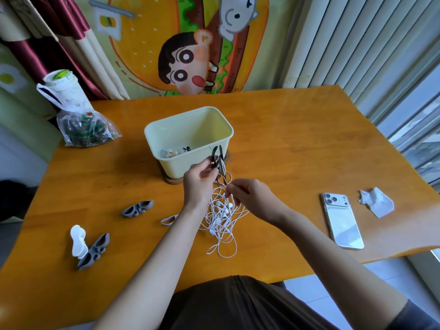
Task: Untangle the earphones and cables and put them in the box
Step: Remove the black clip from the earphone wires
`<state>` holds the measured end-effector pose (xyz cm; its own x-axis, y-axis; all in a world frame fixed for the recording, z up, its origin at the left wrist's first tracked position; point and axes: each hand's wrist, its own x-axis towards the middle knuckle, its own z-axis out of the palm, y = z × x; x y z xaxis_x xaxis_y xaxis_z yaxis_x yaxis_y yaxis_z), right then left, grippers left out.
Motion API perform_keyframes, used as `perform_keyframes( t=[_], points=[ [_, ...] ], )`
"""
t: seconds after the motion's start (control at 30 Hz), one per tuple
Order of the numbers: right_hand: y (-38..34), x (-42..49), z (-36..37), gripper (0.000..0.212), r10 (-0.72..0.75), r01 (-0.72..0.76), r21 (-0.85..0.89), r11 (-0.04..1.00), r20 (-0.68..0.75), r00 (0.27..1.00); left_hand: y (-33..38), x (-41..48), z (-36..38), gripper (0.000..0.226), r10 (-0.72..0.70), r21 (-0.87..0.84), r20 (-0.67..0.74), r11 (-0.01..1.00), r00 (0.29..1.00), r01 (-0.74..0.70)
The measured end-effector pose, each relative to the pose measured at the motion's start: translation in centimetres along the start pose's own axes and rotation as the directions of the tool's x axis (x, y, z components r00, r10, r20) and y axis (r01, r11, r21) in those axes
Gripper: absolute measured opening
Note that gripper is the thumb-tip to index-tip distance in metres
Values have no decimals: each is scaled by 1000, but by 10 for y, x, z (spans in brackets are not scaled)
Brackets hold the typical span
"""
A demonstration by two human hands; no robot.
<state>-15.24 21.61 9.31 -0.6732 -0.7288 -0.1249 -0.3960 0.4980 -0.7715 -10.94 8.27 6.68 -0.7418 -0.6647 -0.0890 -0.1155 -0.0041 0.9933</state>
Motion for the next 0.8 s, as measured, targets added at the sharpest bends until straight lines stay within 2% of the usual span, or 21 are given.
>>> perform_keyframes(
  t=[0.13, 0.23, 0.4, 0.63, 0.8],
  points=[
    [-6, 6, -13, 29, 1, -1, -1, 1000, -56, 998, -5, -2, -4, 34, 129, 242, 189, 955, 973, -173],
    [-3, 10, -23, 29, 26, -28, -52, 998, -29, 999, -4, -4, -9, 39, 149, 298, 282, 926, 948, -234],
    [8, 12, -32, 26, 48, -52, -151, 987, -29, 998, -8, -5, -11, 39, 74, 368, 402, 900, 913, -235],
    [16, 10, -33, 23, 49, -56, -168, 984, -48, 998, -13, -8, -14, 37, -45, 359, 509, 919, 860, -165],
    [17, 12, -41, 22, 55, -79, -105, 991, -221, 974, -13, -11, -23, 39, -91, 345, 591, 927, 801, -149]
  ],
)
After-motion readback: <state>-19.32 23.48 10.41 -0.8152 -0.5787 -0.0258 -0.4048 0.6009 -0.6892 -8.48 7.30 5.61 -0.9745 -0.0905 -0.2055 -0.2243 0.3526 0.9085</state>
